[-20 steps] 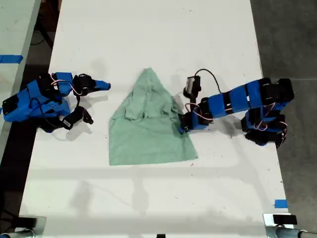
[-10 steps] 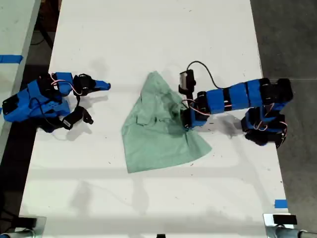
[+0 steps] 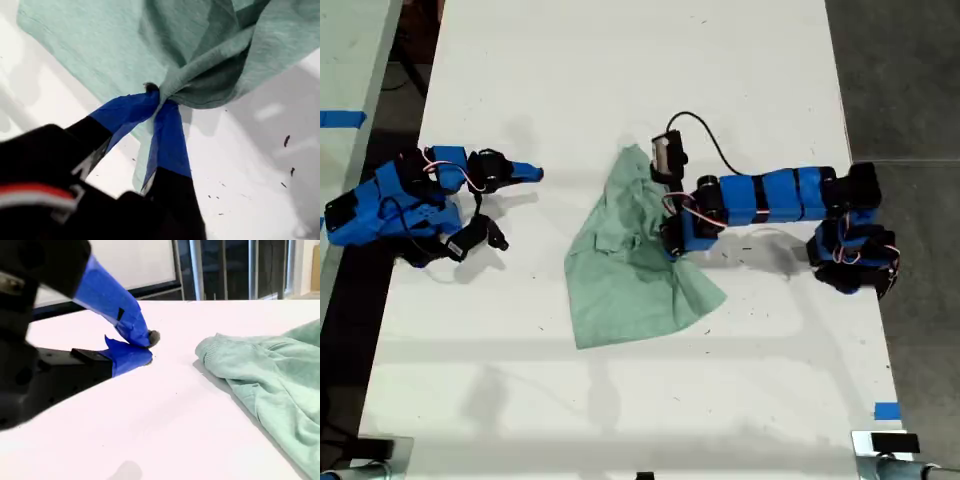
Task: Fold t shirt
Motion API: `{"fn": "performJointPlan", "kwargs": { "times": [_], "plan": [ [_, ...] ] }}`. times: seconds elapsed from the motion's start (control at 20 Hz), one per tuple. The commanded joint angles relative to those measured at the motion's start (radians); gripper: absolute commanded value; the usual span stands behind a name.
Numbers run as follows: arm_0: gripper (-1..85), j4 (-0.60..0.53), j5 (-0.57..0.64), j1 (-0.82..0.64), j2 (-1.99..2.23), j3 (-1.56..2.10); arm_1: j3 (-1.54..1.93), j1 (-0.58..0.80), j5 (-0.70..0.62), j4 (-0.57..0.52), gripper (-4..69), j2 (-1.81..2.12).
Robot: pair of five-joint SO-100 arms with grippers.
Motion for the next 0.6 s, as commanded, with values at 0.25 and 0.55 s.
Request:
{"fn": "performJointPlan", "kwargs": {
  "times": [0.25,0.55],
  "plan": [
    [-0.3,-0.011,-0.009,0.006,0.008,0.038,-0.091,-0.081,-0.170,-0.153,32.3,0.054],
    [-0.3,-0.011,-0.009,0.006,0.008,0.038,-0.037,-0.058,-0.080,0.003,31.2,0.097]
  ]
}}
